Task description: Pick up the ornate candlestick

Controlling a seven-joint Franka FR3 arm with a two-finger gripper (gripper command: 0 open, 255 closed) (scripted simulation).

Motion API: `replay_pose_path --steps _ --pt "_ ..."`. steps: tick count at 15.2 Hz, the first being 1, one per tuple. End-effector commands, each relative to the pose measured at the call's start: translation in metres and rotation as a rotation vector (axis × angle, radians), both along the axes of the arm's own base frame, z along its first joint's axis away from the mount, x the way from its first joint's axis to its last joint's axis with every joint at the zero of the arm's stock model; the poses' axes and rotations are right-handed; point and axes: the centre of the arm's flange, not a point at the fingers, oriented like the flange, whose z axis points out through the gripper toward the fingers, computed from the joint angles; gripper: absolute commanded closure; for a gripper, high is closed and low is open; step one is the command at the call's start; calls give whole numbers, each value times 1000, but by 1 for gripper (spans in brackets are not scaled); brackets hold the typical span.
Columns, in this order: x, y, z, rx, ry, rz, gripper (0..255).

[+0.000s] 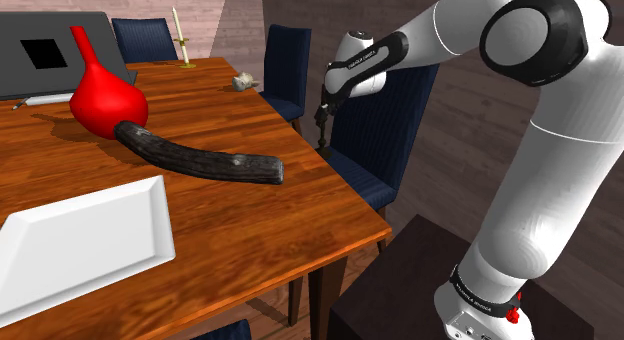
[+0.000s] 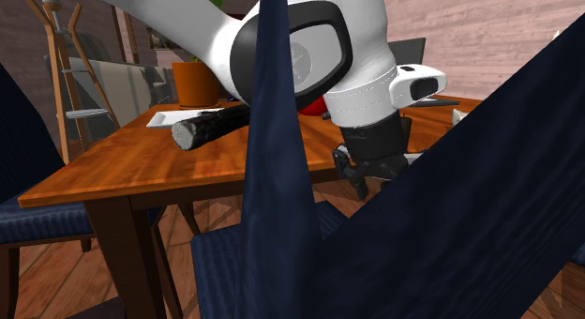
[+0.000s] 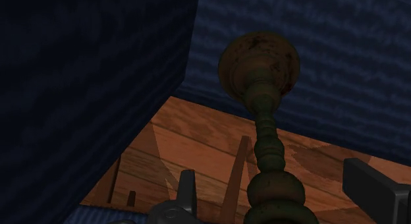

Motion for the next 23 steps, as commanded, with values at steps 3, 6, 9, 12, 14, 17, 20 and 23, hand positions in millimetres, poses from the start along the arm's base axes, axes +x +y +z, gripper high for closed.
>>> replay_pose_path --steps 3,6,9,12,14,17,20,23 --pt "0 0 -1 0 0 0 255" --pt "0 0 -1 0 0 0 255" --pt "0 0 -1 0 -1 0 255" --pt "0 0 10 0 0 0 255" --pt "0 0 20 0 0 0 255" --pt "0 0 36 0 0 0 255" --pt "0 0 52 0 0 0 255" --pt "0 0 68 0 0 0 255"
